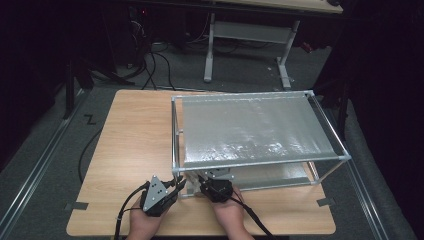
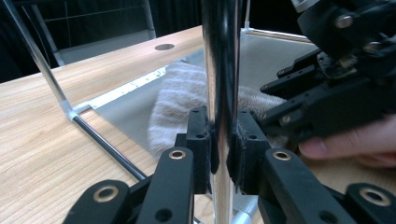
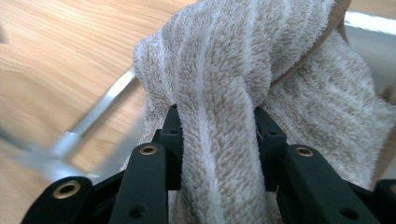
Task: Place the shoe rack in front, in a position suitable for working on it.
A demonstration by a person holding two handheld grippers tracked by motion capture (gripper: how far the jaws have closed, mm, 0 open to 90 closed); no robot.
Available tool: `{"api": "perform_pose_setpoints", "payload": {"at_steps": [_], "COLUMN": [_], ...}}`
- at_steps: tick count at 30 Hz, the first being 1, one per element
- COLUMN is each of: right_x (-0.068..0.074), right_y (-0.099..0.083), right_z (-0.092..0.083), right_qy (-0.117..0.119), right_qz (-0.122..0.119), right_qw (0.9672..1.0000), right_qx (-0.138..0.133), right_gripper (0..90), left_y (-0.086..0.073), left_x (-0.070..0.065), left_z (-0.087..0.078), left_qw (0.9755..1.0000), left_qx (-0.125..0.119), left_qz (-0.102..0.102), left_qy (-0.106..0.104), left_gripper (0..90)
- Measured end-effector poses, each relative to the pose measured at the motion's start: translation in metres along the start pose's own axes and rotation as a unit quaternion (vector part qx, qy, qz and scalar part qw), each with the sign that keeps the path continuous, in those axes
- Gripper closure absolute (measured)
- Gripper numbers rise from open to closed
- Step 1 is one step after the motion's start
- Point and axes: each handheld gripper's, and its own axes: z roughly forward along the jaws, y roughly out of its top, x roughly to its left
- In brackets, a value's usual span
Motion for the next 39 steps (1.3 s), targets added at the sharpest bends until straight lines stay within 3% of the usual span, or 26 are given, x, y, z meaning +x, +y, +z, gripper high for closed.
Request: {"api": "perform_pose_setpoints", "payload": {"at_steps": [1, 2, 8, 12, 13, 15, 17, 20, 23, 25, 29, 30, 31, 32, 35, 39], "right_x": [0.006, 0.009, 0.017, 0.019, 0.019, 0.017, 0.013, 0.011, 0.022, 0.028, 0.029, 0.028, 0.029, 0.03, 0.033, 0.034], "right_y": [0.002, 0.002, 0.0, -0.003, -0.003, -0.006, -0.007, -0.007, -0.01, -0.011, -0.004, -0.003, -0.002, -0.003, -0.007, -0.006], "right_z": [0.0, 0.0, -0.001, -0.021, -0.025, -0.034, -0.034, -0.022, -0.018, -0.019, -0.019, -0.017, -0.013, -0.008, 0.003, 0.004], "right_qy": [0.008, 0.014, 0.053, 0.045, 0.042, 0.028, 0.022, 0.044, 0.065, 0.066, 0.056, 0.052, 0.047, 0.042, 0.039, 0.033], "right_qz": [-0.001, 0.006, 0.008, -0.01, -0.01, -0.012, -0.001, 0.014, 0.0, -0.007, 0.002, 0.004, 0.002, -0.013, -0.025, -0.044], "right_qw": [1.0, 0.9999, 0.9985, 0.998, 0.9978, 0.9962, 0.9954, 0.997, 0.9967, 0.9967, 0.9964, 0.9967, 0.9974, 0.9979, 0.9989, 0.9984], "right_qx": [-0.003, -0.004, -0.011, -0.043, -0.05, -0.082, -0.093, -0.062, -0.049, -0.046, -0.064, -0.062, -0.055, -0.047, -0.004, 0.012], "right_gripper": [63.7, 63.4, 39.0, 37.0, 38.5, 50.5, 60.8, 65.7, 67.0, 65.7, 52.6, 53.3, 58.5, 61.4, 62.7, 62.6], "left_y": [0.0, 0.0, -0.001, -0.002, -0.002, -0.002, -0.002, -0.002, -0.003, -0.003, -0.003, -0.004, -0.004, -0.004, -0.004, -0.005], "left_x": [-0.003, -0.001, -0.003, -0.003, -0.003, -0.004, -0.004, -0.004, -0.003, -0.003, -0.002, -0.005, -0.005, -0.002, 0.0, 0.0], "left_z": [0.002, 0.0, -0.004, -0.005, -0.006, -0.007, -0.008, -0.008, -0.008, -0.009, -0.01, -0.008, -0.008, -0.01, -0.01, -0.01], "left_qw": [0.9997, 1.0, 1.0, 1.0, 1.0, 1.0, 1.0, 1.0, 1.0, 1.0, 1.0, 0.9995, 0.9996, 1.0, 1.0, 1.0], "left_qx": [-0.013, -0.001, -0.001, -0.001, 0.0, 0.001, 0.001, 0.001, 0.0, 0.0, 0.0, -0.018, -0.016, -0.001, -0.003, -0.004], "left_qz": [-0.019, 0.0, 0.003, 0.003, 0.005, 0.005, 0.004, 0.002, 0.002, 0.0, -0.001, -0.024, -0.022, -0.002, -0.002, -0.005], "left_qy": [-0.001, 0.001, 0.0, 0.002, 0.002, 0.003, 0.005, 0.006, 0.006, 0.008, 0.008, 0.007, 0.007, 0.008, 0.007, 0.005], "left_gripper": [79.2, 79.2, 79.0, 79.0, 79.0, 79.0, 79.0, 79.0, 79.0, 79.1, 79.1, 79.0, 79.1, 79.1, 78.9, 79.2]}}
